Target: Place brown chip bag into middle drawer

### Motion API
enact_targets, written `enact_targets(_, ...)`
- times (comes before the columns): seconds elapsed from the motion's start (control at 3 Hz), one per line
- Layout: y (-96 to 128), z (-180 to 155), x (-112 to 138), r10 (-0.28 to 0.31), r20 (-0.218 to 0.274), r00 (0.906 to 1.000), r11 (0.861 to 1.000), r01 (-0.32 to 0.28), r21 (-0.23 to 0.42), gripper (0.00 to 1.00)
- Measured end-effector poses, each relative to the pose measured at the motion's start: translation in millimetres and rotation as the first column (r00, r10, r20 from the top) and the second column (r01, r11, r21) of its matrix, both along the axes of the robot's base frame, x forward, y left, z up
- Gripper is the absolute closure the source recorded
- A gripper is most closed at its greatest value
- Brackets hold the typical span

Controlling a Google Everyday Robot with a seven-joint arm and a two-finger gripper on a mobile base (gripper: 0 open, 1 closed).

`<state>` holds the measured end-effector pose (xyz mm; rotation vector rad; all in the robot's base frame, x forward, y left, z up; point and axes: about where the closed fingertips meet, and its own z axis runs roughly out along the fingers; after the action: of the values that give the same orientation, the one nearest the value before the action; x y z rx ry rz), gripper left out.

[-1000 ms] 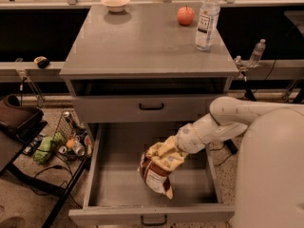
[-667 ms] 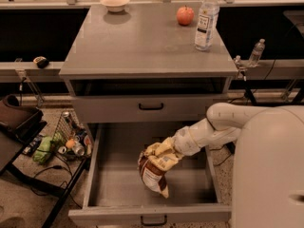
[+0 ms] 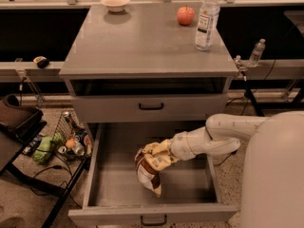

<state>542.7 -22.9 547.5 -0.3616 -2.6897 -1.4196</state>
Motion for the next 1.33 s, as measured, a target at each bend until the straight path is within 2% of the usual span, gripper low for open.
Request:
enact_targets(0.33,0.3,-1.5,0.6,-0.016,0.0,0.9999,1.0,0.016,0.001,0.81)
enact_targets(1.33,0.4,-1.5,0.6,-0.016,0.0,0.9999,1.0,0.016,0.001,0.11)
